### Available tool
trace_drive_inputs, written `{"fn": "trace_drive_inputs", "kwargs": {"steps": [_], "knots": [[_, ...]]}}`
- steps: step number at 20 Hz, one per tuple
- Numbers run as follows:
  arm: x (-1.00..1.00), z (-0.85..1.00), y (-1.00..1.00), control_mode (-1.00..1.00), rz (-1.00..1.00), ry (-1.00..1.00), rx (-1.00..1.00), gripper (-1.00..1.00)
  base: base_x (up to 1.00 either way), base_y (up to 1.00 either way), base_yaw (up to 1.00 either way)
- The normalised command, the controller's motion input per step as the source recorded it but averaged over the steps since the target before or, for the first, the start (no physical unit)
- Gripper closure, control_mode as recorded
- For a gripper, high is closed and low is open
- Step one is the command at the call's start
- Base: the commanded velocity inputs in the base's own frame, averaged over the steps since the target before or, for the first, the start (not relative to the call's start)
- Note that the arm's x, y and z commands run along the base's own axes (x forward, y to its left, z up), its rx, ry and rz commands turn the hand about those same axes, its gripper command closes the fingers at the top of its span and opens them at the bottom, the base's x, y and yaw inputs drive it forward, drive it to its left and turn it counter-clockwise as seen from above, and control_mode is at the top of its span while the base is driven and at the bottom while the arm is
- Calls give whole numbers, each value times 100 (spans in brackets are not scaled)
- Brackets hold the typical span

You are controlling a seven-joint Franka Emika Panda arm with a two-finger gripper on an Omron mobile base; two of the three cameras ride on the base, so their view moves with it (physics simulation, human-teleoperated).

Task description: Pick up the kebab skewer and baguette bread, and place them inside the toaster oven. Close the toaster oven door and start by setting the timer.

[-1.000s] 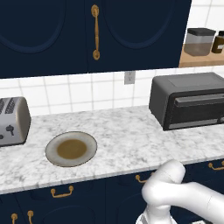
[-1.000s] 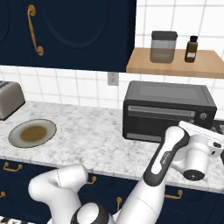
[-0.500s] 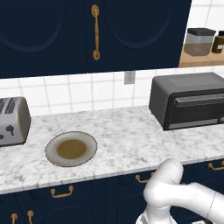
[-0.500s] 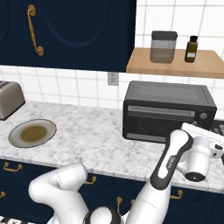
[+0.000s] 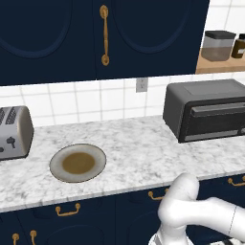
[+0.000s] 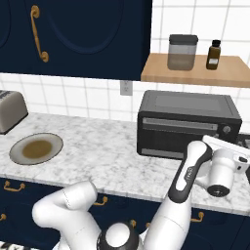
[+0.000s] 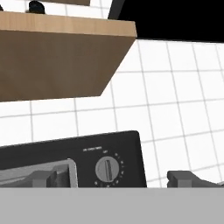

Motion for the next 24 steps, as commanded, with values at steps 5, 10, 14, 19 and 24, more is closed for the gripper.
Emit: {"fn": "trace_drive_inputs", "kwargs": {"steps": [5,10,14,19,24], "knots": [[14,0,-12,-100,2,3,0,-100,0,0,0],[13,-1,-6,-100,1,1,0,-100,0,0,0],[20,-10,0,-100,2,3,0,-100,0,0,0],[21,-3,-6,-100,2,1,-1,-100,0,0,0],[9,0,-14,-100,0,0,-4,-100,0,0,0]]}}
